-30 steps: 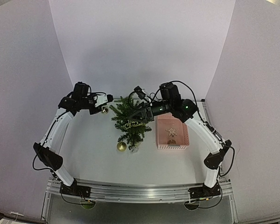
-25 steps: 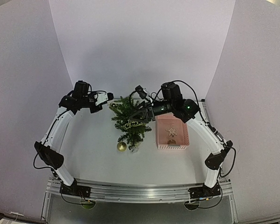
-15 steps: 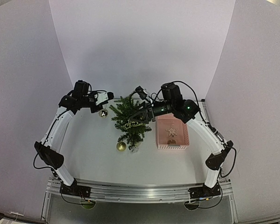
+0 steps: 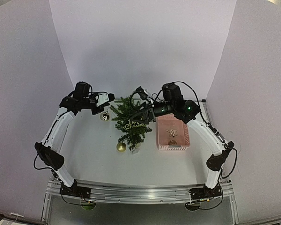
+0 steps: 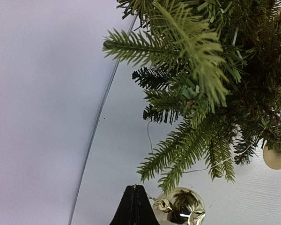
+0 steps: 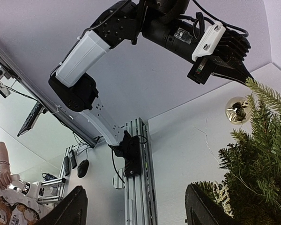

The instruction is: Decorate the small christmas tree

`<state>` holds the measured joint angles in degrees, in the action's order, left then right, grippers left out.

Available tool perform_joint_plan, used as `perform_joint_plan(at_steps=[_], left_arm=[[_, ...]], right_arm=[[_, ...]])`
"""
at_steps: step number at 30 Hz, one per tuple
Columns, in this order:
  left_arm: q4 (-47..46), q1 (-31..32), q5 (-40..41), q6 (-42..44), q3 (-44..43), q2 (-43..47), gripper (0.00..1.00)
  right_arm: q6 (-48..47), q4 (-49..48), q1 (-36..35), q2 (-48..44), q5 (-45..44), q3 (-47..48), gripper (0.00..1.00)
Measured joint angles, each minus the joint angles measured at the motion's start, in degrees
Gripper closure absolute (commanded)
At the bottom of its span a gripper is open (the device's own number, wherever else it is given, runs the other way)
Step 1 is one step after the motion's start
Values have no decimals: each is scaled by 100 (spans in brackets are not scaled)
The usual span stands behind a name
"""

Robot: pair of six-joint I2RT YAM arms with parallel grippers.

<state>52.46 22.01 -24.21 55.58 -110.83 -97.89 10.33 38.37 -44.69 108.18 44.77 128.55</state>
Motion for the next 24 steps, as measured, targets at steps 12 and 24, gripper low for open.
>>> perform_joint_plan(at_steps=[12,24], left_arm=[[-1,1,-161,-31,73,46,100],[3,21,-264,-169,105,201,100]], right_arm=[[-3,-7,0,-6,-4,-11,31],[-7,-20,0,-44,-39,-87,30]])
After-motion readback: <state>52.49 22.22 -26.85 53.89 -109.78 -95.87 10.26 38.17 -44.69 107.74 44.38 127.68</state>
